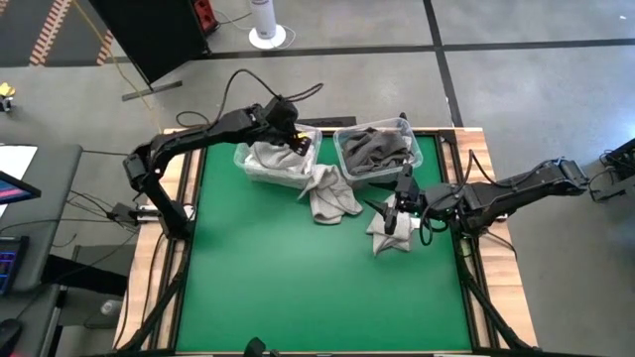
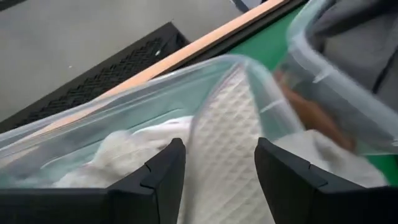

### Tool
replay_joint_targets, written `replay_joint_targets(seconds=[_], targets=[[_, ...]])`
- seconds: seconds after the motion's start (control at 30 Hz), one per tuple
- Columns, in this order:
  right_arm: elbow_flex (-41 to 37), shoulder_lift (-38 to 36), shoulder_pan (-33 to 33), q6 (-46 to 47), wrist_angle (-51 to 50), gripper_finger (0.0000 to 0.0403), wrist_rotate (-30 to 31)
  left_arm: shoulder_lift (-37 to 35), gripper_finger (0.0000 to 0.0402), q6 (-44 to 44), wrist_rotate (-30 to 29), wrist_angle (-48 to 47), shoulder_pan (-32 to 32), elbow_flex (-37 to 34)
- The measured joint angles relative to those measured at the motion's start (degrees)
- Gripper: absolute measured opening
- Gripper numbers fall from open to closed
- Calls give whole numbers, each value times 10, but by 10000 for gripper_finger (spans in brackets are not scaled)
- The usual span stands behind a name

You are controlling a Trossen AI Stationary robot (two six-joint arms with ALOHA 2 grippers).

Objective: Sort towels by color in basket
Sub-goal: Put the gray microfiber towel into the left transparent bin

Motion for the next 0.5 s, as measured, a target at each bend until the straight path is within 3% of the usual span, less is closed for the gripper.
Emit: replay_joint_targets(seconds=[0.17,0.5], targets=[[0,0,0,4,1,272,0,56,183,-21,47,-12,-7,25],[0,0,4,4,1,272,-5,156,171,0,47,-133,18,99]])
